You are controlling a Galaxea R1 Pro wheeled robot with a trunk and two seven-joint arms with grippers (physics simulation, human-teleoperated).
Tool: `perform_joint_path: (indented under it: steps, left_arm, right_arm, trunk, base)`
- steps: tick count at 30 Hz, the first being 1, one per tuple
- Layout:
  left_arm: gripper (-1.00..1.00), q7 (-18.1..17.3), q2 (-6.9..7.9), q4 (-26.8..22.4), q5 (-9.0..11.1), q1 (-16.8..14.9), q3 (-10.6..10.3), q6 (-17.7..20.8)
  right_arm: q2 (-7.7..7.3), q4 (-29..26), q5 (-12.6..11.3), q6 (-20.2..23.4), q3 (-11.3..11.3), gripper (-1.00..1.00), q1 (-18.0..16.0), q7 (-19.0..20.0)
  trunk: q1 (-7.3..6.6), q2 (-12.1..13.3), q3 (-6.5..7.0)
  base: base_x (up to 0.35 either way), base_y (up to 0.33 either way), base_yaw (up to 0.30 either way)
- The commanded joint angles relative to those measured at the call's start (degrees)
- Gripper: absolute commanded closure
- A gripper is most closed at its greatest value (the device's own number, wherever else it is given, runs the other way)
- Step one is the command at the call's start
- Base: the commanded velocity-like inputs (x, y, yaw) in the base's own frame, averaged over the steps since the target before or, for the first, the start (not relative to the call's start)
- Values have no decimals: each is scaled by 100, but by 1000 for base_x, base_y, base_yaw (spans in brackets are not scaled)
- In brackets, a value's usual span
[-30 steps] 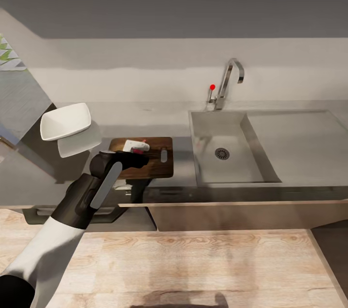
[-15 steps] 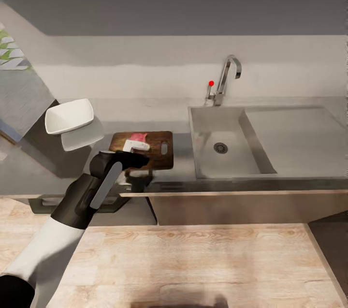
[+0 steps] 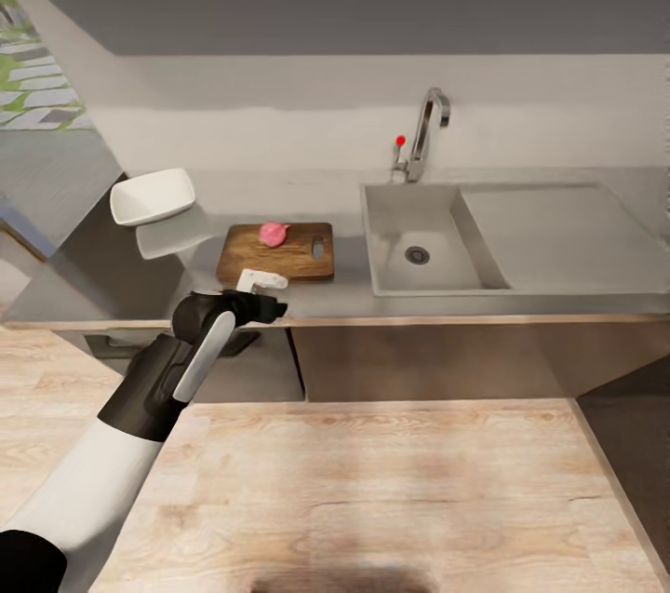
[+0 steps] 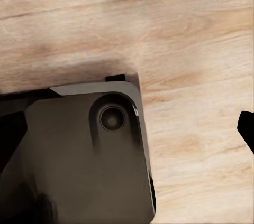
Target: In the kitchen, take the Vidalia onion out of the sink, dice it on the chopping board with the paring knife, put the diced onion into the bowl on the countertop, then place both the paring knife and the chopping board into the sink.
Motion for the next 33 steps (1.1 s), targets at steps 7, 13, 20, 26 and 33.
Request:
perform_joint_path:
  steps: [7, 13, 20, 26, 33]
  left_arm:
    - [-100, 60, 7, 13, 61, -3, -15, 14]
    - [-100, 60, 8, 24, 61, 112, -16, 6]
    - [-100, 49, 9, 3, 61, 722, -17, -212]
    - [-100, 36, 14, 30, 59, 1430, -113, -762]
    - [-100, 28, 121, 176, 40, 2935, -166, -2211]
  right_arm:
    - [-3, -5, -12, -10, 49, -100, -1, -51]
    - [-3, -4, -12, -10, 49, -100, -2, -51]
    - [-3, -7, -12, -10, 49, -100, -1, -51]
    - [-3, -4, -12, -10, 49, -100, -1, -51]
    - [-7, -6, -14, -18, 49, -100, -1, -51]
  trunk:
    - [0, -11, -9]
    - [0, -11, -9]
    - [0, -11, -9]
    - [0, -11, -9]
    - [0, -11, -9]
  base:
    - [-328, 0, 0]
    - [-122, 0, 0]
    - [-5, 0, 0]
    - [0, 0, 0]
    - [0, 0, 0]
